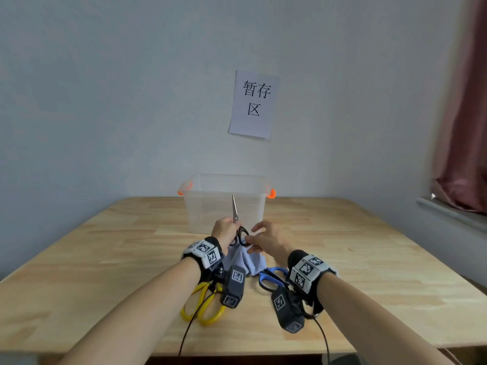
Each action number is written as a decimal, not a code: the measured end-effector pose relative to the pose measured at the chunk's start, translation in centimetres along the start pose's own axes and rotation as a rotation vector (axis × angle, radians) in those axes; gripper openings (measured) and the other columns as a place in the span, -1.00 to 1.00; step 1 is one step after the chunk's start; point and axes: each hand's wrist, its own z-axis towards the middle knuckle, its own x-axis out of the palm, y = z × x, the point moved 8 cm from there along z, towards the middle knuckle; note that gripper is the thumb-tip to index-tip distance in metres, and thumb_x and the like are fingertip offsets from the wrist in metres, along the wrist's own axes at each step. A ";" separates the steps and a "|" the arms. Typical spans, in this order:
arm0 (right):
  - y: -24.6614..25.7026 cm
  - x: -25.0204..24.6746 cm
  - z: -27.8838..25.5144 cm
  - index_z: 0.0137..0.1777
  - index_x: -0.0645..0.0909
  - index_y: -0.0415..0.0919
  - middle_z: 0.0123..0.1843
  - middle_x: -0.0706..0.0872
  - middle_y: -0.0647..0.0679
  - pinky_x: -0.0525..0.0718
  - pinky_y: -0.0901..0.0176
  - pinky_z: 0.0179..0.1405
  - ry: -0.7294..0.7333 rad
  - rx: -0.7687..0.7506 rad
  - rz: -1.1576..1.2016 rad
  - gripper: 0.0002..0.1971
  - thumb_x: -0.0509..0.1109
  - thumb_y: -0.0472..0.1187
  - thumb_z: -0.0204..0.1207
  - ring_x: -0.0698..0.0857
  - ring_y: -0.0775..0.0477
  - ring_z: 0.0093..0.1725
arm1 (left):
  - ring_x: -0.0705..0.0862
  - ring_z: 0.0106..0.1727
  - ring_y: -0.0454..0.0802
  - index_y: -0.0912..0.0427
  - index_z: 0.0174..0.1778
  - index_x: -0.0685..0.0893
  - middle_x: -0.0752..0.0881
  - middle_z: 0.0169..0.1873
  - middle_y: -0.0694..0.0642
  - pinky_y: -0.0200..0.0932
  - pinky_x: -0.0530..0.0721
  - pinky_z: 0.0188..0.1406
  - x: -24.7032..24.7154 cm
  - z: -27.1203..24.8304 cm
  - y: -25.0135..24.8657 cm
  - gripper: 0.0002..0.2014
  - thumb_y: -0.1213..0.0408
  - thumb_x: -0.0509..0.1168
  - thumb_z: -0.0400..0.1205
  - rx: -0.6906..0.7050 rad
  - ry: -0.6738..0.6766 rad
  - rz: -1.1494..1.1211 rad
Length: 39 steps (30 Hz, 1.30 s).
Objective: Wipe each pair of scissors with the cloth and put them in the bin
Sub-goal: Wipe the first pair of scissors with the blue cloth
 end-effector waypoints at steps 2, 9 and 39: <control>0.4 0.2 -0.2 -0.07 0.60 -0.30 -0.27 0.79 -0.19 0.67 0.33 -0.44 0.036 -0.039 -0.058 -0.89 0.49 -0.41 0.55 0.75 0.07 -0.47 | 0.61 -0.22 0.08 0.31 -0.12 0.72 0.69 -0.20 0.21 -0.22 0.54 -0.47 -0.2 -0.3 0.2 -0.85 0.46 0.27 0.71 -0.078 -0.027 -0.054; 1.0 0.1 -0.8 0.02 0.75 -0.42 -0.25 0.74 -0.10 0.64 0.37 -0.35 0.049 -0.067 -0.208 -0.80 0.48 -0.23 0.60 0.67 0.09 -0.34 | 0.43 -0.50 0.00 0.38 -0.02 0.74 0.64 -0.32 0.17 -0.30 0.39 -0.74 -1.0 -2.1 -0.7 -0.93 0.46 0.38 0.66 -0.152 -0.104 -0.111; 11.7 -4.1 6.0 0.03 0.75 -0.44 -0.19 0.80 -0.19 0.47 0.32 -0.40 0.148 -0.108 -1.034 -0.71 0.28 -0.22 0.68 0.58 0.14 -0.40 | 0.74 -0.03 0.26 0.27 -0.01 0.83 0.78 -0.14 0.28 -0.08 0.61 -0.04 -2.1 5.2 -12.9 -0.79 0.22 0.36 0.69 0.536 0.228 1.140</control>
